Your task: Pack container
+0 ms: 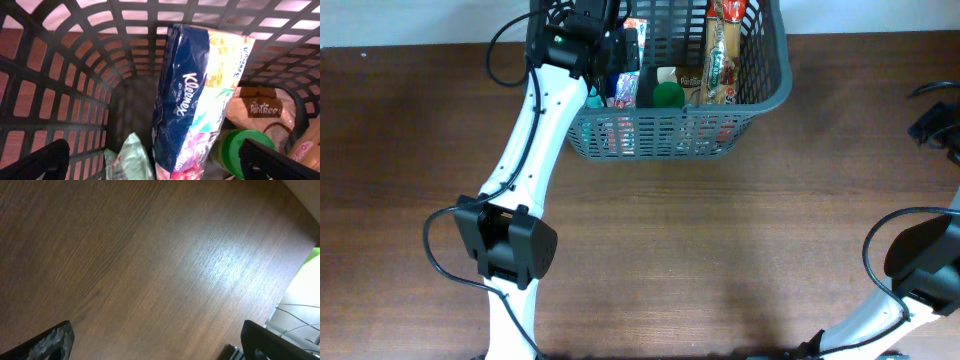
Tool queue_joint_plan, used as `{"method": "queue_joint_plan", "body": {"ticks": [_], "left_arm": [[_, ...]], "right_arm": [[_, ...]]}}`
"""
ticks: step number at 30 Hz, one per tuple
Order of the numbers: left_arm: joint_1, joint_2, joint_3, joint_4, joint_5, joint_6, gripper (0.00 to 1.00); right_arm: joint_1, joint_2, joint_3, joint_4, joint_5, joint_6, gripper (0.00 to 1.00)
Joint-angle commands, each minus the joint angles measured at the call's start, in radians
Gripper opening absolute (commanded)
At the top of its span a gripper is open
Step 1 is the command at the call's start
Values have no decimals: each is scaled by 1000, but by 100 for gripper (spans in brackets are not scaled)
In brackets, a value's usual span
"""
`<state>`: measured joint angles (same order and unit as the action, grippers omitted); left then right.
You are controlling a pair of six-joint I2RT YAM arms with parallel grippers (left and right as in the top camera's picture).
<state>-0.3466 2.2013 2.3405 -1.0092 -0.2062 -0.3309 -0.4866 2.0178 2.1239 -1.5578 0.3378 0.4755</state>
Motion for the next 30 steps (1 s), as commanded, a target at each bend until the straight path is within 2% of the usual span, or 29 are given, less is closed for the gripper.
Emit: {"method": "queue_joint_plan", "body": {"ticks": [1,6,11,18,30], "left_arm": [[3,-7,91,-8,4,12,100],[9,-50,269,-77,-8,38,100],[24,-121,378,-197,-129,38,99],[71,-244,387,-359,-150,38,99],[74,-429,386,-678,-163,23,100]], "right_arm": [[-5,3,-6,3,2,16,99],[-5,3,-6,3,2,16,99],[-5,3,-6,3,2,16,99],[-5,3,-6,3,2,16,99],[-5,3,-6,3,2,16,99]]}}
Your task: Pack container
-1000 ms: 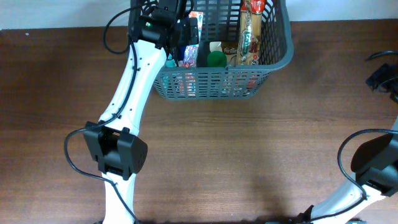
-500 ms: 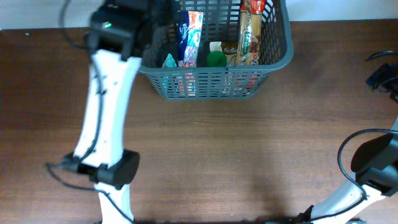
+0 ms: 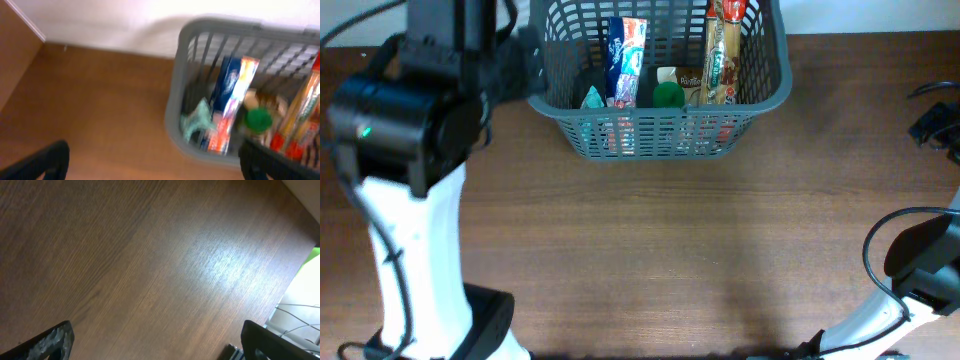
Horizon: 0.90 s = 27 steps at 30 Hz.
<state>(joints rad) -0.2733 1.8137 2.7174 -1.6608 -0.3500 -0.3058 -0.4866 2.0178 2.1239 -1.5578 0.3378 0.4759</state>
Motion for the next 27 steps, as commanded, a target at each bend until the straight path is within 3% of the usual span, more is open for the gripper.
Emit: {"method": "queue_joint_plan", "body": {"ticks": [1,9,12,19,27], "left_arm": [[1,-63,0,-27,14,10,100],[1,-259,-149,-27,55,8,100],[1,-346,-338,-27,54,-3,100],[1,-531,-838,-19,33,-204,99],[1,-749,-1218,106,138,-225,99]], "right_arm": [[-5,3,-6,3,2,16,99],[-5,3,-6,3,2,16,99],[-5,3,-6,3,2,16,99],[-5,3,-6,3,2,16,99],[-5,3,-6,3,2,16,99]]}}
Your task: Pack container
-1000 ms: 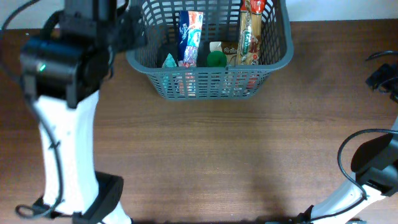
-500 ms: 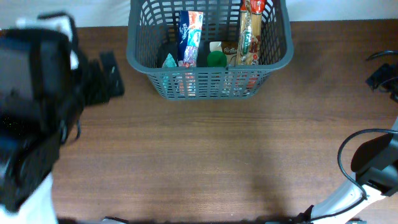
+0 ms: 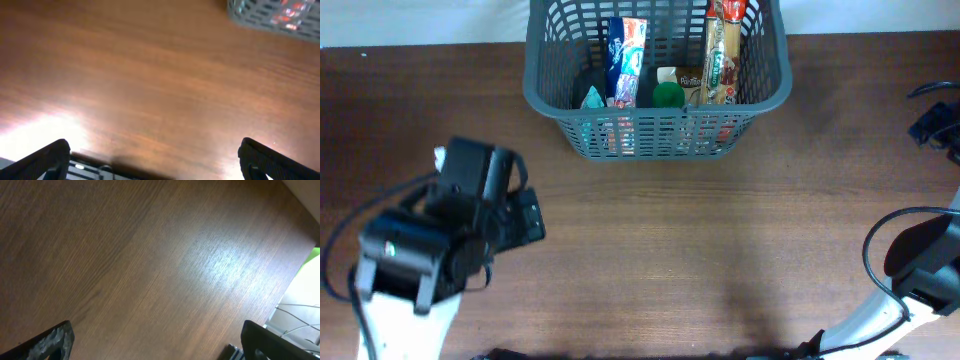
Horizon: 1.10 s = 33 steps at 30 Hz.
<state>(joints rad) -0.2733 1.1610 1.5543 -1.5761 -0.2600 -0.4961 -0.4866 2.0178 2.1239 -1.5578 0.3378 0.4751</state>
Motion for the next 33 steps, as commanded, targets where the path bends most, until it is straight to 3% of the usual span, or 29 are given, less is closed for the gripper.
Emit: {"method": "queue_joint_plan", "body": {"ticks": [1,12,16,22,29,33], "left_arm": [[1,-118,-81,35,60,-35,99],[1,-159,-121,-66,58,-34,99],[1,-159,-121,-33,54,-20,99],[1,-159,-179,220,82,214,99],[2,-210,-422,581,253,531,99],[2,-325,-597,735,303,592,99]], "right_arm": [[-5,3,-6,3,2,16,99],[-5,3,-6,3,2,16,99],[-5,3,-6,3,2,16,99],[-5,3,-6,3,2,16,99],[-5,3,-6,3,2,16,99],[-5,3,-6,3,2,16,99]]}}
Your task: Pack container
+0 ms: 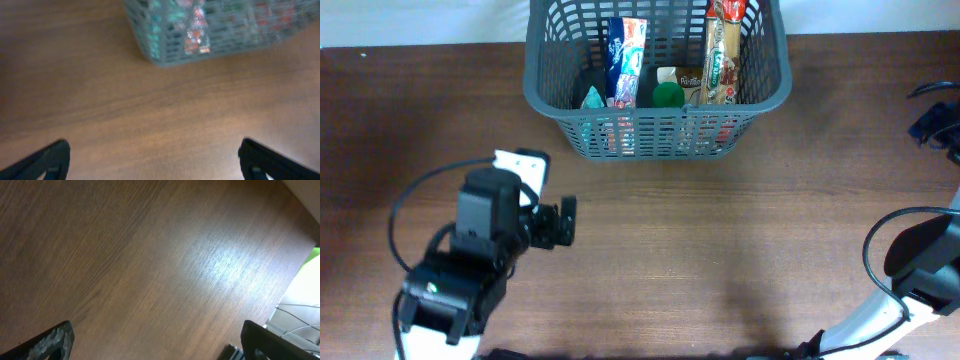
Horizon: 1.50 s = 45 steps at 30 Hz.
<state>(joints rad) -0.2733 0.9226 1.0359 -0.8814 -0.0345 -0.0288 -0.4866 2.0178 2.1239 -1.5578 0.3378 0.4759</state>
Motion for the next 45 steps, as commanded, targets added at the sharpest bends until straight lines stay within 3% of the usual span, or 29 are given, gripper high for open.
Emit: {"method": "queue_joint_plan", "body": {"ticks": [1,13,26,33,40,45], "left_arm": [[2,-123,-123,74,80,125,99],[144,-472,-454,226,82,125,99],[160,-742,-784,703,122,128,99],[203,-777,-824,751,131,140,99],[256,-782,-824,776,280,312,99],[264,-823,-845,769,290,354,99]], "right_arm": [[-5,3,-6,3,2,16,99],[-5,3,-6,3,2,16,99],[-5,3,-6,2,2,16,99],[-5,3,-6,3,2,16,99],[-5,3,-6,3,2,16,99],[-5,3,-6,3,2,16,99]]}}
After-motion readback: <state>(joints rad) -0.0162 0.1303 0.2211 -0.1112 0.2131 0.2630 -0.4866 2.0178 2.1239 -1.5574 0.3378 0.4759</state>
